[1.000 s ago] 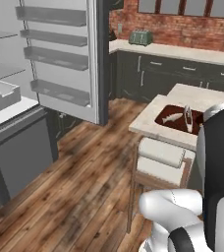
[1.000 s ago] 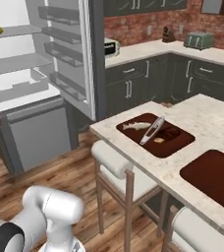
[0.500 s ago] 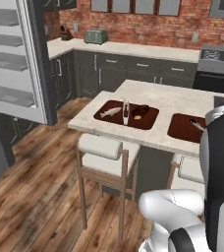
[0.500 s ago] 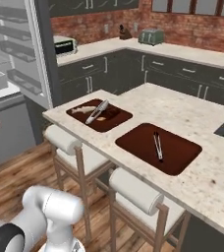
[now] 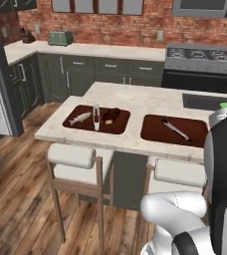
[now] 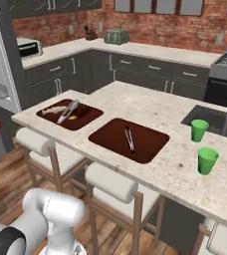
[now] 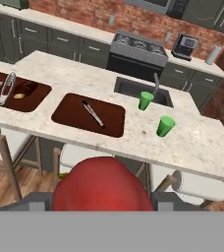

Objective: Gather the lemon and bell pepper from the fridge and place them on a tray on the dining counter. Then gather the fish and steak from the fridge and place them on the other tray.

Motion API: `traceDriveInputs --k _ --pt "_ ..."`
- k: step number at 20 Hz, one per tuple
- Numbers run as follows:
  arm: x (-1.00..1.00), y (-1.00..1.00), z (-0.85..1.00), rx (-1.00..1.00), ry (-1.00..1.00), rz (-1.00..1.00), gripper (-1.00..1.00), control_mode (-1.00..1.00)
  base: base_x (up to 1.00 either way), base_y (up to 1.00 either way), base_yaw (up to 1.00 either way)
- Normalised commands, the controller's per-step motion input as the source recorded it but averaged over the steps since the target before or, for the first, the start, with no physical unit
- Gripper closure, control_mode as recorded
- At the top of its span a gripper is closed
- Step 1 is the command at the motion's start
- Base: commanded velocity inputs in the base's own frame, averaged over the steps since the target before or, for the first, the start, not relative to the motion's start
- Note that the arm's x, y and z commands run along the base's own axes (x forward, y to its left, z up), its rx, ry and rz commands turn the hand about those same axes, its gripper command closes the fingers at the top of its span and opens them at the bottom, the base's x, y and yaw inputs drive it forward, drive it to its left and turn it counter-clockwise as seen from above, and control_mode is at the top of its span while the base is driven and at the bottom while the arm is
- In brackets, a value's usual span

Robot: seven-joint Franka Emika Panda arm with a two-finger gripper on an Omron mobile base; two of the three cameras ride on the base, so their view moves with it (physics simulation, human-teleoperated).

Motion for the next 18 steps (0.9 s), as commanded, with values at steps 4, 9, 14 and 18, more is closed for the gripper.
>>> traceDriveInputs --k 4,9,14,18 --pt "0.00 0.00 0.00 0.00 0.00 0.00 1.00 1.00 0.36 0.01 -0.25" --pt "0.00 0.00 0.00 0.00 0.00 0.00 1.00 1.00 0.58 0.12 -0.19" --pt "0.00 0.00 0.00 0.00 0.00 0.00 1.00 1.00 0.54 0.16 -0.16" --pt "0.00 0.00 0.00 0.00 0.00 0.00 1.00 1.00 0.53 0.18 -0.19"
